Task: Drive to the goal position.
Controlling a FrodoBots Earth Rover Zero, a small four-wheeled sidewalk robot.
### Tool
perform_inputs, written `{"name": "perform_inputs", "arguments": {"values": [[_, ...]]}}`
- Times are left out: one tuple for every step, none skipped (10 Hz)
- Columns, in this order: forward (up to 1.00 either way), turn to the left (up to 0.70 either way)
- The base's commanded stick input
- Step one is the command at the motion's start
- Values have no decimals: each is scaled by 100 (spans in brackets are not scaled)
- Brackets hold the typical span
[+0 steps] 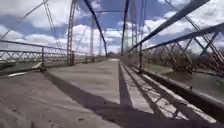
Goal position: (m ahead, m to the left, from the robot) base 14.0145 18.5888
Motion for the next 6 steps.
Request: {"name": "perform_inputs", "arguments": {"values": [[100, 0], [100, 0], [100, -2], [100, -15], [100, -25], [100, -11]]}}
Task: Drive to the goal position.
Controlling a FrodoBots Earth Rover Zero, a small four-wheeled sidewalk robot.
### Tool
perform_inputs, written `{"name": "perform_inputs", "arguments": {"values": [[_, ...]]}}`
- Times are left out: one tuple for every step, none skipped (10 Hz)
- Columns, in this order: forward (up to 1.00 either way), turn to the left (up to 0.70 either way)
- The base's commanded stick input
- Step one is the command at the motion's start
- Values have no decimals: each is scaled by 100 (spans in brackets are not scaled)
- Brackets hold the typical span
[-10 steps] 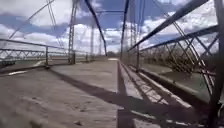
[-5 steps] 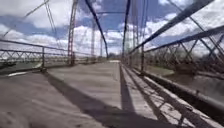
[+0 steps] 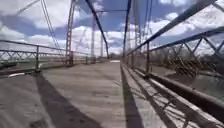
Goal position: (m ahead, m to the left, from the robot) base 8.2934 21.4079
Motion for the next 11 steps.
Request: {"name": "perform_inputs", "arguments": {"values": [[100, 0], [100, 0], [100, 0], [100, 0], [100, -7], [100, -19], [100, -23], [100, -11], [100, 0], [100, 0], [100, -2]]}}
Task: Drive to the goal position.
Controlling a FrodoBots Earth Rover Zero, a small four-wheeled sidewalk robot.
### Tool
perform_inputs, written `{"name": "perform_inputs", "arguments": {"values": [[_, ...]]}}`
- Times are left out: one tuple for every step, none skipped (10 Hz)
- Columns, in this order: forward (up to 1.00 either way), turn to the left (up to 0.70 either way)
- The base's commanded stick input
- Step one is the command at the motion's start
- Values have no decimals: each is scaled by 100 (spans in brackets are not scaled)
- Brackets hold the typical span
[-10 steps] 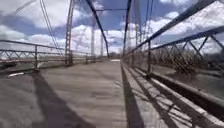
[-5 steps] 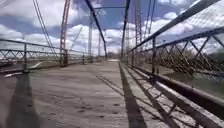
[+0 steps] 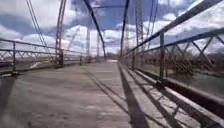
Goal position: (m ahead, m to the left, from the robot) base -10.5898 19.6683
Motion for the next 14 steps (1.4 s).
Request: {"name": "perform_inputs", "arguments": {"values": [[100, -16], [100, -22], [100, -2], [100, 0], [100, 0], [100, 0], [100, 0], [100, 0], [100, 0], [100, -4], [100, -22], [100, -13], [100, 0], [100, 0]]}}
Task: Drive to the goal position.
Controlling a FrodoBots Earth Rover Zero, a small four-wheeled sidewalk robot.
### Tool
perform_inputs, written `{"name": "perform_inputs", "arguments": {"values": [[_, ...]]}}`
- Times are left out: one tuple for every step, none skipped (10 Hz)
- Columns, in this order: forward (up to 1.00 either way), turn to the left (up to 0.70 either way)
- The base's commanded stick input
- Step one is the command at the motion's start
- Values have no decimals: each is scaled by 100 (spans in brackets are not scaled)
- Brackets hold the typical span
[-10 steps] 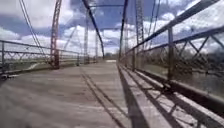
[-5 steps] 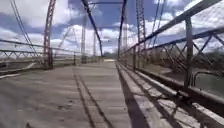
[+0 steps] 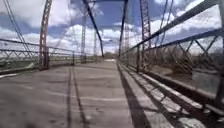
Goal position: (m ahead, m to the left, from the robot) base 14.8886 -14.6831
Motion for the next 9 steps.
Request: {"name": "perform_inputs", "arguments": {"values": [[100, -2], [100, -20], [100, -17], [100, -1], [100, 0], [100, 0], [100, 0], [100, 0], [100, 0]]}}
